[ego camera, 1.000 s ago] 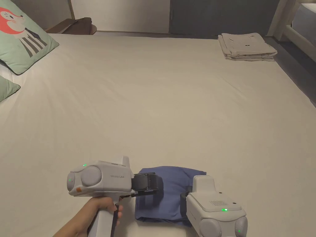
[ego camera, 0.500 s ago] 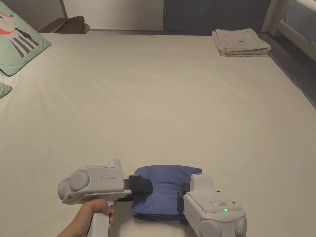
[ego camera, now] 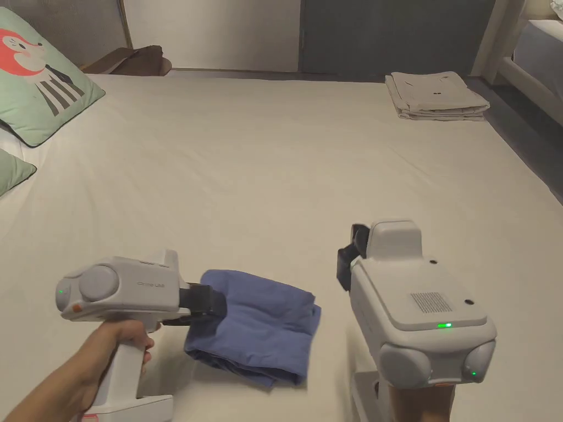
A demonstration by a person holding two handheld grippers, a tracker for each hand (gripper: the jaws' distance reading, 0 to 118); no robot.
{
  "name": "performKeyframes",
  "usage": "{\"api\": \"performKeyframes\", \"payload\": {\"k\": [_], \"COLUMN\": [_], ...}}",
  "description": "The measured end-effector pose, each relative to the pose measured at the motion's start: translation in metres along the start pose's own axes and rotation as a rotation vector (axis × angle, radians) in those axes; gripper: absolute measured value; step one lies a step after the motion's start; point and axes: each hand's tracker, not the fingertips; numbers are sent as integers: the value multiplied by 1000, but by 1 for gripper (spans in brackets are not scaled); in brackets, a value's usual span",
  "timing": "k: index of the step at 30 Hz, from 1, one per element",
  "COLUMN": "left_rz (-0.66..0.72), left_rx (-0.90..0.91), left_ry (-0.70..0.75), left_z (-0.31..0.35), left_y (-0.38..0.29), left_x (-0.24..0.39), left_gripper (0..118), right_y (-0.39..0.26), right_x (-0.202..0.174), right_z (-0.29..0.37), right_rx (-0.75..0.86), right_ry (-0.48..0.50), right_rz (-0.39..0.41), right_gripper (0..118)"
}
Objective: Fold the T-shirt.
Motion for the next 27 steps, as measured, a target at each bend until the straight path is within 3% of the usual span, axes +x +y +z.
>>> {"api": "performKeyframes", "payload": {"k": [6, 13, 27], "left_rz": [9, 59, 220], "left_rx": [44, 74, 153], "left_ry": [114, 248, 452], "left_z": [38, 82, 185], "left_y": [23, 42, 58], "left_x": [-48, -120, -287], "left_gripper": [20, 20, 20], "right_y": [37, 46, 18], "right_x": [-4, -24, -133], "right_z": [2, -15, -105], "right_rx": [113, 134, 102], "right_ry": [-34, -29, 81], "right_rz": [19, 47, 73], "right_gripper": [0, 0, 0]}}
